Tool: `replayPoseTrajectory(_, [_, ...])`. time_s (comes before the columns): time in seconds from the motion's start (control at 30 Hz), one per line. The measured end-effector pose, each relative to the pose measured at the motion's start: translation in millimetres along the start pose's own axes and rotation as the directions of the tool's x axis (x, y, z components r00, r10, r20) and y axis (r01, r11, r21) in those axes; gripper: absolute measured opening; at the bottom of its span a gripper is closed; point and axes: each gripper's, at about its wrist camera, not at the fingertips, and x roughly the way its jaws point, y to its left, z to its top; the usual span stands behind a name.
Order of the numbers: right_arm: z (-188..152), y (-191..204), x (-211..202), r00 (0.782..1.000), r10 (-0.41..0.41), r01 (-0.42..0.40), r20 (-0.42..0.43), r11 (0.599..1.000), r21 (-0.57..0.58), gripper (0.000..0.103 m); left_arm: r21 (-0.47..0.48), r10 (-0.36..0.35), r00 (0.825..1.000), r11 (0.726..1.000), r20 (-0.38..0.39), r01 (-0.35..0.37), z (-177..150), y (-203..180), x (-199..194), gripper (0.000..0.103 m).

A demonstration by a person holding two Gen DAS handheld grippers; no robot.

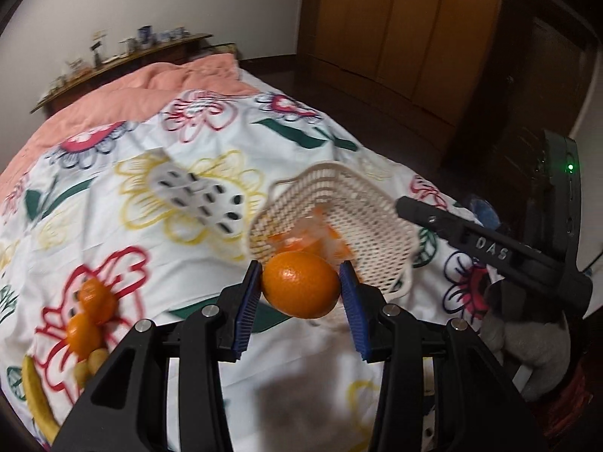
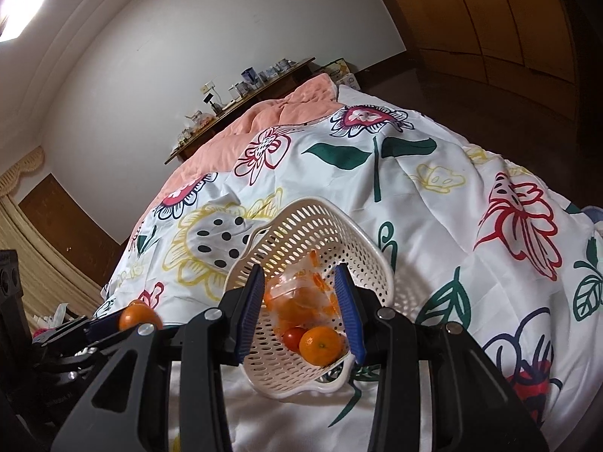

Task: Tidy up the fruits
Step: 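Carry the orange into the white basket and open the left tool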

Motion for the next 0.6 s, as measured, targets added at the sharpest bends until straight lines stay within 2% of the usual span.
replayPoseTrajectory(0.17, [0, -3, -1, 1.000, -0.001, 0.001, 0.000, 1.000, 0.008, 0.039, -0.009, -0.051, 0.998, 0.999, -0.025, 0.051, 5, -10, 16, 0.044])
replayPoseTrajectory(0.2, [0, -3, -2, 1.000, -0.001, 0.001, 0.001, 1.000, 0.010, 0.039, -0.010, -0.050, 0.999, 0.999, -0.021, 0.050, 5, -10, 16, 0.049])
replayPoseTrajectory(0.23, [0, -3, -2, 1.000, -0.001, 0.001, 0.002, 1.000, 0.011, 0.039, -0.011, -0.044, 0.999, 0.999, -0.015, 0.044, 5, -10, 16, 0.060])
replayPoseTrajectory(0.27, [0, -4, -2, 1.000, -0.001, 0.001, 0.004, 1.000, 0.012, 0.039, -0.015, -0.040, 0.999, 0.999, -0.010, 0.039, 4, -8, 15, 0.064])
replayPoseTrajectory(0.37, [1, -4, -3, 1.000, -0.003, 0.002, 0.007, 1.000, 0.016, 0.039, -0.053, -0.033, 0.999, 0.998, 0.001, 0.033, 6, 4, 11, 0.066])
replayPoseTrajectory(0.47, [0, -2, -4, 1.000, -0.001, 0.001, 0.011, 1.000, 0.016, 0.040, -0.090, -0.017, 1.000, 0.996, 0.012, 0.018, 7, 15, 6, 0.070])
replayPoseTrajectory(0.6, [1, 0, -5, 1.000, 0.000, -0.001, 0.018, 1.000, 0.017, 0.043, -0.091, 0.065, 0.997, 0.994, 0.051, -0.060, 9, 20, -5, 0.081])
